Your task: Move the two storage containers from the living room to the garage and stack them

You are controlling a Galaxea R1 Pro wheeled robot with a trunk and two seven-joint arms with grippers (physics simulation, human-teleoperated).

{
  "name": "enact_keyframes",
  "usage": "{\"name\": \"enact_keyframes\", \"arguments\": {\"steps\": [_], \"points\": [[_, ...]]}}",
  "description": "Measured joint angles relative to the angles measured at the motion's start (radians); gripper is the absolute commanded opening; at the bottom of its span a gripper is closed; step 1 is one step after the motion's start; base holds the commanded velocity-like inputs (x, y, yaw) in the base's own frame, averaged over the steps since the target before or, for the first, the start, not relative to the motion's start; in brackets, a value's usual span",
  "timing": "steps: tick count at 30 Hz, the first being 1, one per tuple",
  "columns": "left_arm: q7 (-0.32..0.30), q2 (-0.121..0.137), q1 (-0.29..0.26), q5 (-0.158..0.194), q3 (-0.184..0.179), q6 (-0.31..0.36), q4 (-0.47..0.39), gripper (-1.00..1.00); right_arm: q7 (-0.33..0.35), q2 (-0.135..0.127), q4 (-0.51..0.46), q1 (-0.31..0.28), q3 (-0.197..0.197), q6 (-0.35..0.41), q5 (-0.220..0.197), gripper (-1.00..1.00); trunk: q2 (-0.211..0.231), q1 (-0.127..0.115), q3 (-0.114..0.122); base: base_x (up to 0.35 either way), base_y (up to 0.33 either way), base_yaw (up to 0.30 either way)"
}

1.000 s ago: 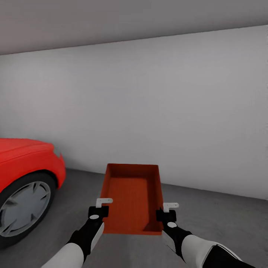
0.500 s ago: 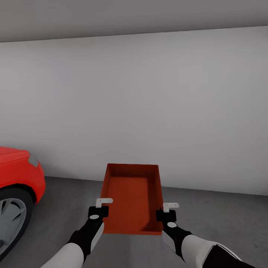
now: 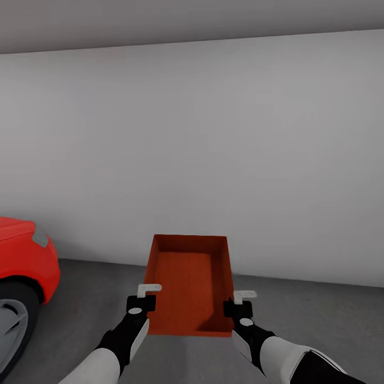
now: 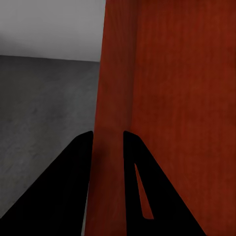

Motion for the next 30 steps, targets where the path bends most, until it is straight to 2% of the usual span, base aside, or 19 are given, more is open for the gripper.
{"name": "enact_keyframes", "arguments": {"steps": [9, 21, 30], "points": [[0.000, 0.000, 0.000, 0.001, -0.001, 0.000, 0.000, -1.00, 0.000, 0.000, 0.000, 0.000, -0.001, 0.000, 0.001, -1.00, 0.000, 0.000, 0.000, 0.322, 0.108, 0.000], [0.001, 0.000, 0.000, 0.001, -0.001, 0.000, 0.000, -1.00, 0.000, 0.000, 0.000, 0.000, -0.001, 0.000, 0.001, -1.00, 0.000, 0.000, -0.003, 0.314, 0.005, 0.000], [0.001, 0.000, 0.000, 0.001, -0.001, 0.000, -0.001, -1.00, 0.000, 0.000, 0.000, 0.000, -0.001, 0.000, 0.002, -1.00, 0.000, 0.001, -0.016, 0.069, 0.000, 0.000]]}}
